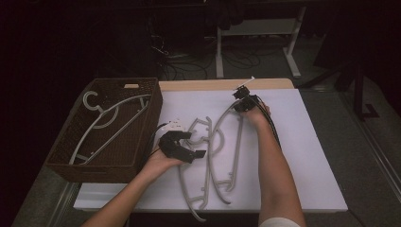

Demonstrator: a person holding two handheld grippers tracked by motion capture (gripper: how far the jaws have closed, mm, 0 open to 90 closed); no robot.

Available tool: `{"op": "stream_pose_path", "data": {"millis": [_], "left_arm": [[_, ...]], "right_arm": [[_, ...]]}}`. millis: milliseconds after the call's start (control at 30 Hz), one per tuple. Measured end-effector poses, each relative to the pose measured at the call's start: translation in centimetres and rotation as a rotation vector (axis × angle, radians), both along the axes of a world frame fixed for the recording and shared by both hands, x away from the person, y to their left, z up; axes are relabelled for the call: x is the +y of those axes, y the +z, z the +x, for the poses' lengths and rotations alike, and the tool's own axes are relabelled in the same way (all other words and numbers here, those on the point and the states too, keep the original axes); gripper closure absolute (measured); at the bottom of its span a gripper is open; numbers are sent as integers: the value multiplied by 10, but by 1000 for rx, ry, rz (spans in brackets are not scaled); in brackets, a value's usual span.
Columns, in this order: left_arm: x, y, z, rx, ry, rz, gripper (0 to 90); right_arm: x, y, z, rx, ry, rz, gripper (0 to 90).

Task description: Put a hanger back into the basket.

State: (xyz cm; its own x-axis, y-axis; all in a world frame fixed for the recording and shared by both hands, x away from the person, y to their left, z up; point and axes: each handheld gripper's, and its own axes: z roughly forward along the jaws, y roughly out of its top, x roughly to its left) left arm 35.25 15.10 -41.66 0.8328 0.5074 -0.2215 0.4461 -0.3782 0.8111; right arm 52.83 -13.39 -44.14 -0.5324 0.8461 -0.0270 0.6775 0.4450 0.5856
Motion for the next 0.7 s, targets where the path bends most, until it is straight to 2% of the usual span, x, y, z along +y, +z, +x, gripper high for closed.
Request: {"op": "stream_pose_path", "data": {"millis": [133,333,667,700], "left_arm": [[0,0,0,1,-1,3,0],[-3,-1,-2,3,-7,9,0],[-4,-2,-2,5,-5,14,0],[-4,-3,-2,6,-5,17,0]], "right_arm": [[-5,1,-2,-1,-12,-35,892],[-24,2,-8,1,-50,-66,892],[-73,3,-27,5,-144,-86,892],[-84,3,-31,7,-170,-86,892]]}}
